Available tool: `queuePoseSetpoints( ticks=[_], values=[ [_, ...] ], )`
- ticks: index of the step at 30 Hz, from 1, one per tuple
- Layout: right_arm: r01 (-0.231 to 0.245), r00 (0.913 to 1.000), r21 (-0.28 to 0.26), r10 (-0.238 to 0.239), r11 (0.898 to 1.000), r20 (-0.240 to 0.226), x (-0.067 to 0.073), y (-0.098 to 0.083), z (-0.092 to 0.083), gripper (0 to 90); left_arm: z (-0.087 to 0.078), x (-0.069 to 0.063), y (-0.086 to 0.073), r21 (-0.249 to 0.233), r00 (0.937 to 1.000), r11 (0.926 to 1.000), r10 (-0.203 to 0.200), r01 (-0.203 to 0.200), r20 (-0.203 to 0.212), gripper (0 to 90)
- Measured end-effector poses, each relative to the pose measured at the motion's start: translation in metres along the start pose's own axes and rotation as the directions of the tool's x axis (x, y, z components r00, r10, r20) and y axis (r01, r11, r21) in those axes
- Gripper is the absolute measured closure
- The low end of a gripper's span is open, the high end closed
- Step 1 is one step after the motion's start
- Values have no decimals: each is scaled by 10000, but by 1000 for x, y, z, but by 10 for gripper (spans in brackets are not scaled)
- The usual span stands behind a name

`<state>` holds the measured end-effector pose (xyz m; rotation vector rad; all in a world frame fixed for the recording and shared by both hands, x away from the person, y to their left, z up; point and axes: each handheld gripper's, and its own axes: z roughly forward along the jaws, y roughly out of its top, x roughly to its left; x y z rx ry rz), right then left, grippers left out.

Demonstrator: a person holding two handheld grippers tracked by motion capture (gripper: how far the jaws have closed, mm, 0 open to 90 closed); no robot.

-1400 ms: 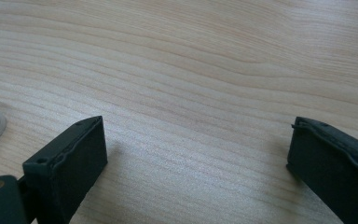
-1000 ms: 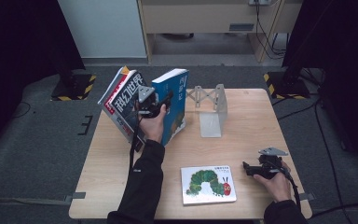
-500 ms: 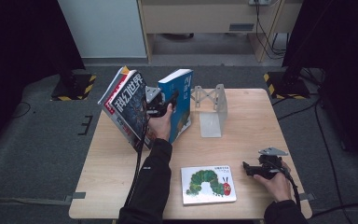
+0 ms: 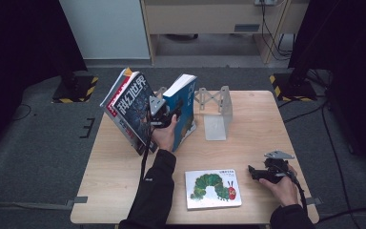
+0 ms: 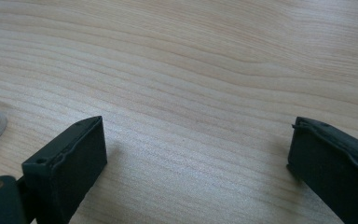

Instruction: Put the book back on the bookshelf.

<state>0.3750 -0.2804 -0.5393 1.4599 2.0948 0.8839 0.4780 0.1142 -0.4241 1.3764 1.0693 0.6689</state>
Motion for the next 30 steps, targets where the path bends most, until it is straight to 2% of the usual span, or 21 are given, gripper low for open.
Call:
queuePoseSetpoints(
  ticks=[4,11,17,19,24,30],
  values=[
    [17,10000,-10,-17,10000,2,0,0,0,47,-9,-1,-4,23,9997,9999,136,-136,205,575],
    [0,10000,2,0,10000,-1,0,0,0,47,-24,0,-11,-3,9996,9998,186,-186,227,573],
    [69,10000,3,-69,10000,-10,0,0,0,45,-35,-11,-17,-165,9966,9986,519,-509,638,575],
    [68,10000,3,-68,10000,-12,0,0,0,44,-37,-17,-19,-131,9962,9975,700,-694,522,575],
    [74,10000,7,-74,10000,-14,0,0,0,44,-36,-27,-21,-238,9981,9979,610,-611,-59,575],
    [77,10000,7,-77,10000,-15,0,0,0,44,-34,-29,-24,-448,9975,9966,681,-689,-191,575]
  ],
)
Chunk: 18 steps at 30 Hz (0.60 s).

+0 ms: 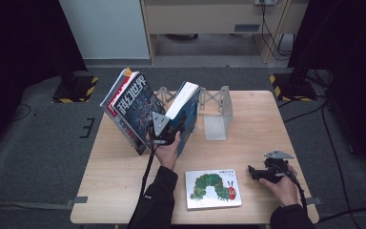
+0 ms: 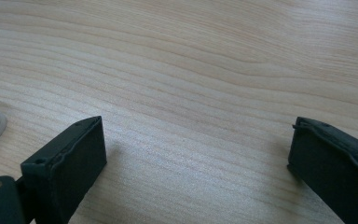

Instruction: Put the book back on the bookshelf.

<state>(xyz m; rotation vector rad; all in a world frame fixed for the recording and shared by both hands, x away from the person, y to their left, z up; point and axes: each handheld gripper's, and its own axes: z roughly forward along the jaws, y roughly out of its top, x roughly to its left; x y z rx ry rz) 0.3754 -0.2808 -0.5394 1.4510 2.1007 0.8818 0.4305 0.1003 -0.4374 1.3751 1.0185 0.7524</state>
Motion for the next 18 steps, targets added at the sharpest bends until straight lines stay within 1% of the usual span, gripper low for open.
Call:
queuePoseSetpoints(
  ticks=[6,12,14,16,18],
  values=[
    [7,10000,3,-7,10000,5,0,0,0,40,5,1,-2,-230,9998,9997,-97,93,-170,574],
    [-32,10000,32,32,10000,18,1,1,1,36,14,1,-3,-322,10000,9995,-17,19,81,572],
    [-31,10000,32,31,10000,20,1,1,1,36,15,1,-4,-354,9999,9994,-28,32,106,570],
    [-31,10000,32,31,10000,19,1,1,1,36,14,3,-4,-325,9997,9993,-186,191,158,560],
    [-29,10000,32,29,10000,19,1,1,1,36,13,4,-6,-230,9994,9994,-254,259,220,545]
  ],
)
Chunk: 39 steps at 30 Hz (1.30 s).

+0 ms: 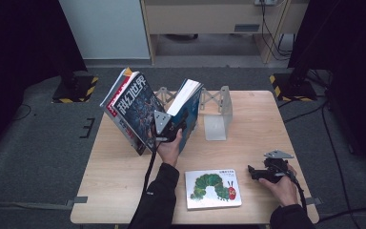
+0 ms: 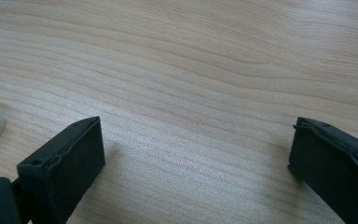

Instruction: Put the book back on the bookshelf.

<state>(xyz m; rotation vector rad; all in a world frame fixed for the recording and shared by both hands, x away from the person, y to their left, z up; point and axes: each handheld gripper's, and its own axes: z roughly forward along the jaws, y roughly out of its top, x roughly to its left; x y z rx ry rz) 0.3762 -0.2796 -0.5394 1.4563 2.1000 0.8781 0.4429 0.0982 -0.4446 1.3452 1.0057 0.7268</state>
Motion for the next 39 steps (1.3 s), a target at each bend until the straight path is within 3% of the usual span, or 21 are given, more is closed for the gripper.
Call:
queuePoseSetpoints(
  ticks=[3,10,20,26,30,34,39],
  values=[
    [0,10000,-2,0,10000,2,0,0,0,36,-7,1,-6,211,9999,9997,82,-84,96,528],
    [20,10000,-12,-20,10000,0,0,0,0,37,-23,8,-20,351,9991,9988,-352,344,216,526],
    [-2,10000,5,2,10000,4,1,0,0,37,-15,0,-23,53,9971,9974,-713,714,-281,554],
    [11,10000,-4,-11,10000,-4,0,0,0,36,0,-5,-22,42,9955,9962,-866,869,-384,549],
    [-1,10000,4,1,10000,-4,1,0,0,36,4,-7,-25,-32,9966,9969,-784,784,-245,528],
    [-1,10000,5,1,10000,-2,1,0,0,36,-3,-3,-27,506,9979,9966,-647,650,-73,503],
    [23,10000,-2,-23,10000,-24,1,0,0,36,-15,0,-41,1097,9986,9925,-528,533,-71,479]
  ],
)
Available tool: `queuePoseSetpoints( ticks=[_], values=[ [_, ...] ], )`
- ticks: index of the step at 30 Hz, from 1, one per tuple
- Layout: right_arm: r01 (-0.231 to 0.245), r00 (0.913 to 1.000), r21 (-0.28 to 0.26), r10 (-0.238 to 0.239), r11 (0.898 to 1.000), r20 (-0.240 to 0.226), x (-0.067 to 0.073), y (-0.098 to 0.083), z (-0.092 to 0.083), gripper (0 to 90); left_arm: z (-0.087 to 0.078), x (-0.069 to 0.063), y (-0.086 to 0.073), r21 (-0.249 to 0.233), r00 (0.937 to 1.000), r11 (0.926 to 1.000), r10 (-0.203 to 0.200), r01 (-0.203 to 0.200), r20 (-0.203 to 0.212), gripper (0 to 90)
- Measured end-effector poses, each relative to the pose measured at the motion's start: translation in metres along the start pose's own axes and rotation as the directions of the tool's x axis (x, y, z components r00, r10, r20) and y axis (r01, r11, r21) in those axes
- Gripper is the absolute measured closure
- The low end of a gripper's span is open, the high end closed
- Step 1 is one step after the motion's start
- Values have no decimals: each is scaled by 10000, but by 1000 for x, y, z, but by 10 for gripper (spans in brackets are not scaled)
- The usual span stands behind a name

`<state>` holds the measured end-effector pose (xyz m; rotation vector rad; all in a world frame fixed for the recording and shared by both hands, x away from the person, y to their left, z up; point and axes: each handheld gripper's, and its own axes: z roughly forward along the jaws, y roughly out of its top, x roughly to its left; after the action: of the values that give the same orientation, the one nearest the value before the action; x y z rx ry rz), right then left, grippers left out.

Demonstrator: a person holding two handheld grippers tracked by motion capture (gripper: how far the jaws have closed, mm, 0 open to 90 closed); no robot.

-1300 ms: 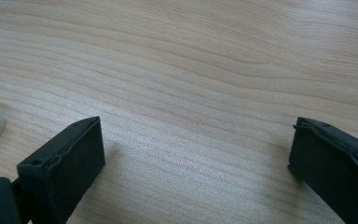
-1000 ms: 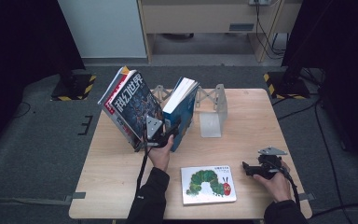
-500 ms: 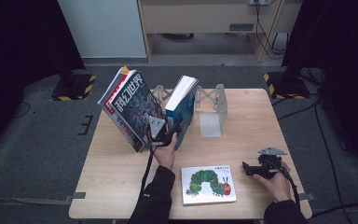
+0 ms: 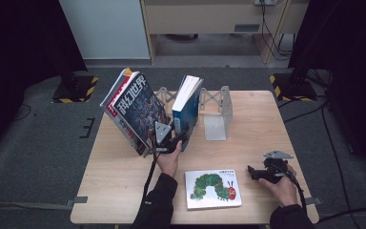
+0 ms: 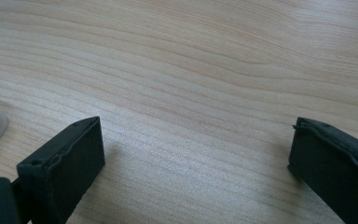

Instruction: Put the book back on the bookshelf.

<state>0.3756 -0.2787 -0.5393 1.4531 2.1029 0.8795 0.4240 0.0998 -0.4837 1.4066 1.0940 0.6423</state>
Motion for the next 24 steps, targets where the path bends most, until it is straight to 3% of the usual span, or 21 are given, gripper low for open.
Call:
queuePoseSetpoints(
  ticks=[1,3,9,14,19,24],
  values=[
    [-1,10000,3,1,10000,-2,0,0,0,37,0,2,-3,271,9998,9994,-212,211,10,487],
    [5,10000,10,-5,10000,-13,0,0,0,36,1,3,-4,327,9990,9985,-444,442,49,503],
    [15,10000,4,-15,10000,-13,0,0,0,36,6,-9,-5,147,9994,9995,-261,264,-235,513],
    [13,10000,8,-13,10000,-18,0,0,0,36,16,-19,-2,129,9989,9993,-358,362,-286,488],
    [16,10000,2,-16,10000,-21,0,0,0,36,24,-19,4,9,9987,9994,-333,333,-379,488],
    [12,10000,-7,-12,10000,-16,0,0,0,34,18,-16,1,-8,9998,9999,-108,108,-171,487]
  ],
)
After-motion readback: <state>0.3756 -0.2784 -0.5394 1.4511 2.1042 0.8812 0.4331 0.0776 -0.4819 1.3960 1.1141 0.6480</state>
